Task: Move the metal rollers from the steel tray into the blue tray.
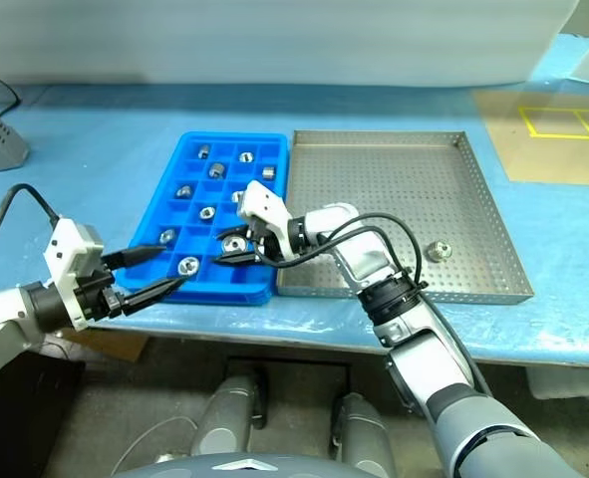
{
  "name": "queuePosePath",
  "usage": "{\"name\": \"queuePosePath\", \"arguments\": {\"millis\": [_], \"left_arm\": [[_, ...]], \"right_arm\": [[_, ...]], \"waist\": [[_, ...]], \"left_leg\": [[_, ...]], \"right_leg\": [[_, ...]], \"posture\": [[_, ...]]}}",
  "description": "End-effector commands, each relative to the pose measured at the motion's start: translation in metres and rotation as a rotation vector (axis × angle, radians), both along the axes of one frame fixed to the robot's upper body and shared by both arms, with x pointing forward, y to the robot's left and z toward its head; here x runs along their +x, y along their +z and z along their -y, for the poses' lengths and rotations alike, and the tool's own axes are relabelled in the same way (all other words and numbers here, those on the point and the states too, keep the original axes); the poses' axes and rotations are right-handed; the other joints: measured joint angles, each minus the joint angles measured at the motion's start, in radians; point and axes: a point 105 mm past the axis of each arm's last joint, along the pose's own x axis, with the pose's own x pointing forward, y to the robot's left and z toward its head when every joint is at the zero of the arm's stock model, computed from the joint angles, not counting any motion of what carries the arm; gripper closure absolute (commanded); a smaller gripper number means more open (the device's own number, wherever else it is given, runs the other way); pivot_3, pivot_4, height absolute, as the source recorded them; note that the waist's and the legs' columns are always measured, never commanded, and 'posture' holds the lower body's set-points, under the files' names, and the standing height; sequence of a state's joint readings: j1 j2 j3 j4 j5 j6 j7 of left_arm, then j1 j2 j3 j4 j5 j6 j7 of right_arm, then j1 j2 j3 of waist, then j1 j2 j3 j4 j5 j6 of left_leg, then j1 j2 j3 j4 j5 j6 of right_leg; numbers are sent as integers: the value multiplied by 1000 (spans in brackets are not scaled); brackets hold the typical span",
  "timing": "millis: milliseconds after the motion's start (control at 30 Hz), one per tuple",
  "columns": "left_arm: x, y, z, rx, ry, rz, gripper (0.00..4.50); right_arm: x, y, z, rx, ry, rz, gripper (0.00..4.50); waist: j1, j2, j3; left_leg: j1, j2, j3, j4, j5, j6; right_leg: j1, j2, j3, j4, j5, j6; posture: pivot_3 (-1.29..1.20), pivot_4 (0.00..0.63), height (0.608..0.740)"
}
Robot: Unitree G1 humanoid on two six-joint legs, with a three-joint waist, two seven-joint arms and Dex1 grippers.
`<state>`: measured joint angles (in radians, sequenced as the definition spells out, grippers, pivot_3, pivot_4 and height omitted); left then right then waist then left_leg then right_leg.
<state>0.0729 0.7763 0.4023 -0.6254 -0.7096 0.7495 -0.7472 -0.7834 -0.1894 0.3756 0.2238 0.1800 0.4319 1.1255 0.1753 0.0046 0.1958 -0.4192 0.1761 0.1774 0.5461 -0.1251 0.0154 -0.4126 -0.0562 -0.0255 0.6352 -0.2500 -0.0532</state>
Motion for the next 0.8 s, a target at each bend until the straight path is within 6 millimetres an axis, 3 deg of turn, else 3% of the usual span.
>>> {"name": "queuePosePath", "arguments": {"millis": [33,333,367,500,633,800], "left_arm": [[3,4,0,10,0,19,702],[19,4,5,0,-19,36,702],[21,5,6,-3,-24,41,702],[28,7,7,-10,-30,54,702],[37,3,8,-9,-42,53,702],[50,7,29,-47,-135,77,702]], "right_arm": [[-4,-3,-2,-4,8,-12,2821],[0,-17,4,-29,-62,-151,2821],[1,-17,5,-24,-73,-154,2086],[9,-12,9,-3,-130,-161,873],[15,1,19,26,-169,-129,873],[28,31,61,89,-304,-47,873]], "waist": [[-1,0,0],[-1,0,0],[-1,0,0],[-3,0,0],[-11,-1,0],[-21,-1,-1]], "left_leg": [[0,0,0,0,0,0],[0,0,0,0,0,0],[0,0,0,0,0,-1],[0,0,0,0,1,-2],[1,0,0,1,2,-3],[2,-1,0,2,5,-7]], "right_leg": [[0,0,0,0,1,-1],[1,0,0,-1,1,-1],[1,0,0,0,1,-2],[0,1,0,1,1,-2],[1,0,0,2,2,-2],[4,0,0,2,2,-1]], "posture": [[279,150,740],[220,150,740],[213,150,740],[180,150,740],[119,150,740],[25,150,740]]}}
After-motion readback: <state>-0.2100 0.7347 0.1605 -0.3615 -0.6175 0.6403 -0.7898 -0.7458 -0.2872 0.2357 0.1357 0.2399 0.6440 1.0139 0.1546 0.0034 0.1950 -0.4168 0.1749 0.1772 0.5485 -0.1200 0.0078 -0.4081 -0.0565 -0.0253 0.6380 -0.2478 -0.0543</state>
